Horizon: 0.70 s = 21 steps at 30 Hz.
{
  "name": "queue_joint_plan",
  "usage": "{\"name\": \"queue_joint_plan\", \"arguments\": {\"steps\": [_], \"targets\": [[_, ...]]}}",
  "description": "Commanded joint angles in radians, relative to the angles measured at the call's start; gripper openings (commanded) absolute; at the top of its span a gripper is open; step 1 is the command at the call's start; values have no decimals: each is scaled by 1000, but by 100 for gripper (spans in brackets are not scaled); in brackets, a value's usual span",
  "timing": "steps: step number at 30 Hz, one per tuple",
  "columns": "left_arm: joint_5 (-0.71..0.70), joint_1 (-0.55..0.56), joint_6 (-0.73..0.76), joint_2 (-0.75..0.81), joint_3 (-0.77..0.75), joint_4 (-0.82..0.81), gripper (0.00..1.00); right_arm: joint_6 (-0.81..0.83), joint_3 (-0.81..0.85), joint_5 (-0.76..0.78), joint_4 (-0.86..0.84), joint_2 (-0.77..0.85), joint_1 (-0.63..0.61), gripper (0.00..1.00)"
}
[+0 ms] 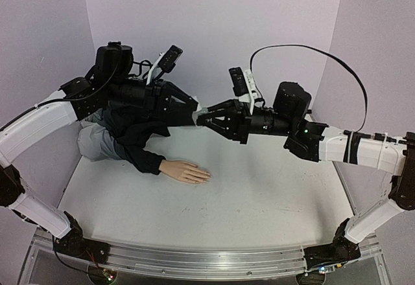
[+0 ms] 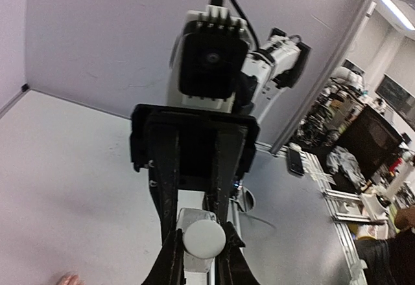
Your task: Paint the nails
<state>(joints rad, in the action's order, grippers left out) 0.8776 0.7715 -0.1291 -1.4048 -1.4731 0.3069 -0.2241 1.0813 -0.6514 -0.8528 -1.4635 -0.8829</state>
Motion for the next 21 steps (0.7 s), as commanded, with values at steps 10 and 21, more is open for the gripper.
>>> {"name": "queue_joint_plan", "arguments": {"steps": [10,21], "targets": [[21,58,-140,66,13,-15,77,82,-92,-93,-42,123,-27,0],[-247,67,-183,74,-19,129,68,103,-76,195,44,108,-36,0]]}}
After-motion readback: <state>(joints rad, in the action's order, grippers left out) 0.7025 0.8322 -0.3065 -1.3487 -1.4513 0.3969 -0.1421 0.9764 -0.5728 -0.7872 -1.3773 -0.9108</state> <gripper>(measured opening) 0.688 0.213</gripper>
